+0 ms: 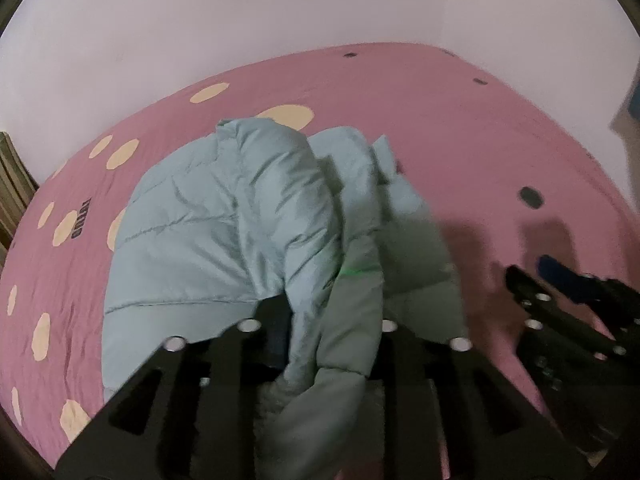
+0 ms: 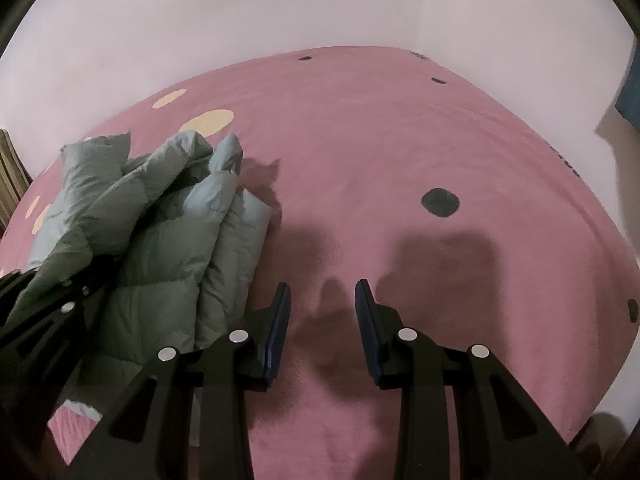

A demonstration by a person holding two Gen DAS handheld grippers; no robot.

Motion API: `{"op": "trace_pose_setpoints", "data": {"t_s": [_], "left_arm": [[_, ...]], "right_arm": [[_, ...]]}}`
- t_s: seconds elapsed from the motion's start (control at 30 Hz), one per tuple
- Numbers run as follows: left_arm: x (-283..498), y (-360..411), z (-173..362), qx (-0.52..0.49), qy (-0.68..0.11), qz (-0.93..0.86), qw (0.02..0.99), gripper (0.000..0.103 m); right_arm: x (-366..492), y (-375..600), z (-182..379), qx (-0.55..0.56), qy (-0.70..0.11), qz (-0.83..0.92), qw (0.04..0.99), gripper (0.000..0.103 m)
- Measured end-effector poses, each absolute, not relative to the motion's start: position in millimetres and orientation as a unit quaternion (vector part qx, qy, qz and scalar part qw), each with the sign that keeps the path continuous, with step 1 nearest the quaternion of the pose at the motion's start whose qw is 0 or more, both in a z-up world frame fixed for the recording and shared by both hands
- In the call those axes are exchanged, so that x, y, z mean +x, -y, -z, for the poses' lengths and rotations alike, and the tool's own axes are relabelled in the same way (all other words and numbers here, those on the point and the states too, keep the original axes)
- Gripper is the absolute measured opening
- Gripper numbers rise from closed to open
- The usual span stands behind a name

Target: Fold large clothes

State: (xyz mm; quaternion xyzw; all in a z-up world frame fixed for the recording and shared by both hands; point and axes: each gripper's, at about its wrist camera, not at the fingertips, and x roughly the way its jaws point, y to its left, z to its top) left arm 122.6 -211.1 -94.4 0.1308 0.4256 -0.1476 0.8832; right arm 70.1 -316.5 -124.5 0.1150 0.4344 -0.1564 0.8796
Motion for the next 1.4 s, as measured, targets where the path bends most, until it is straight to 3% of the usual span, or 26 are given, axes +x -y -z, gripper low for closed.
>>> {"op": "trace_pose_setpoints", "data": {"t_s": [0.1,0.37,0.7,0.73,0.77,0.83,1.2,1.23,1.27,1.37,1.4], "left_arm": [[108.5,207.5,73.6,0.113,-0.41,0.171,0.889,0.048],[96.3,157.3,20.4,0.089,-0.358,0.155,0.917,0.064],[164.2,25.7,38.0,0.032,-0.379,-0.008,0.925,0.065],[168.8,19.6,42.3,0.026,-0.385,-0.011,0.922,0.065],[176.0,11.7,50.1,0.018,-0.394,-0.016,0.919,0.065],[187.2,1.1,64.6,0.003,-0.408,-0.022,0.913,0.066],[197.9,0.3,105.8,-0.024,-0.442,0.004,0.896,0.066],[199.4,1.6,107.6,-0.021,-0.443,0.006,0.896,0.066],[199.5,4.0,109.5,-0.017,-0.444,0.009,0.896,0.066],[199.9,6.6,110.0,-0.019,-0.445,0.014,0.895,0.066],[198.9,7.7,108.3,-0.021,-0.445,0.017,0.895,0.066]], "right_arm": [[73.2,319.5,121.7,0.113,-0.433,0.159,0.88,0.034],[70.8,311.2,104.1,0.112,-0.424,0.152,0.886,0.034],[108.7,260.3,67.8,0.083,-0.406,0.109,0.904,0.034],[112.2,257.1,66.3,0.083,-0.405,0.105,0.904,0.039],[118.6,250.3,63.7,0.084,-0.404,0.1,0.906,0.055],[126.7,238.7,60.6,0.083,-0.394,0.097,0.91,0.068],[180.1,218.4,91.1,0.066,-0.449,0.09,0.887,0.068],[181.6,219.4,94.2,0.069,-0.452,0.09,0.885,0.062],[182.9,220.4,97.0,0.073,-0.457,0.086,0.883,0.041],[183.9,219.0,102.0,0.081,-0.467,0.062,0.878,0.016],[182.0,217.7,101.0,0.073,-0.462,0.059,0.882,0.014]]}}
